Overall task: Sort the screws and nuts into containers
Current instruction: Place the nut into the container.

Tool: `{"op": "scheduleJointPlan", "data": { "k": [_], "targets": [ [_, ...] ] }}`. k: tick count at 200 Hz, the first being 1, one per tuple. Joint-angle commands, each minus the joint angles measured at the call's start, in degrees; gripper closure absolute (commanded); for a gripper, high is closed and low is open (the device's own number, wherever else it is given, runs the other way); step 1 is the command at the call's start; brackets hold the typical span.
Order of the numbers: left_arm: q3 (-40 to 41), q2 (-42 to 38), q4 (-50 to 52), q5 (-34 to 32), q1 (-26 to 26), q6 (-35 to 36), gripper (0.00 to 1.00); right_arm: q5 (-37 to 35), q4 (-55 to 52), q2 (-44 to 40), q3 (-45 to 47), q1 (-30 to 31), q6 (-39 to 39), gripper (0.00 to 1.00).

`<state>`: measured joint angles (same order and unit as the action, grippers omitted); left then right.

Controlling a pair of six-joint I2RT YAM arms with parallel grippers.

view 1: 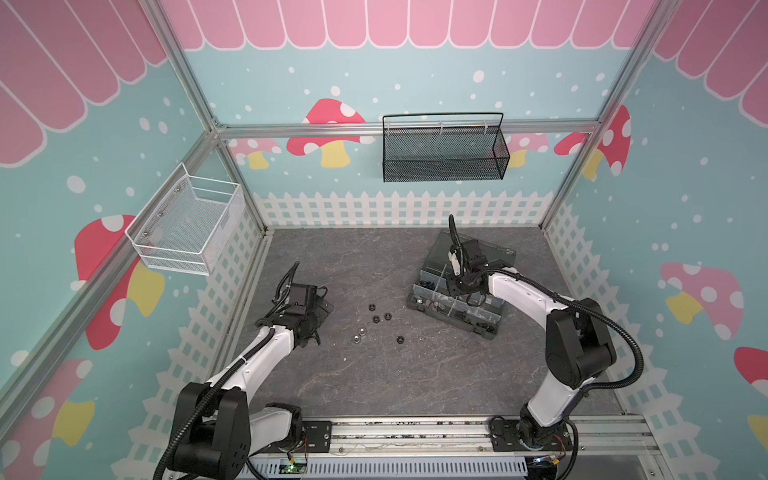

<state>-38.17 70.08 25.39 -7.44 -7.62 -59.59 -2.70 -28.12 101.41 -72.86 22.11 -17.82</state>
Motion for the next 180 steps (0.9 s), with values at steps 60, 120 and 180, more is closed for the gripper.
{"op": "scheduleJointPlan", "data": {
  "k": [60, 120, 180],
  "targets": [
    [-0.67, 0.93, -0.51, -0.51, 0.27, 0.18, 0.00, 1.19, 1.40, 3.50, -2.20, -0.39, 0.51, 0.64],
    [-0.61, 0.96, -0.40, -0.42, 0.32, 0.18, 0.00, 1.09, 0.86, 0.44, -1.85, -0.31, 0.38, 0.56],
    [-0.75, 0.80, -0.50, -0.47, 0.32, -0.25, 0.00, 2.53, 0.55, -6.60, -0.18, 1.19, 0.51, 0.56]
  ]
}}
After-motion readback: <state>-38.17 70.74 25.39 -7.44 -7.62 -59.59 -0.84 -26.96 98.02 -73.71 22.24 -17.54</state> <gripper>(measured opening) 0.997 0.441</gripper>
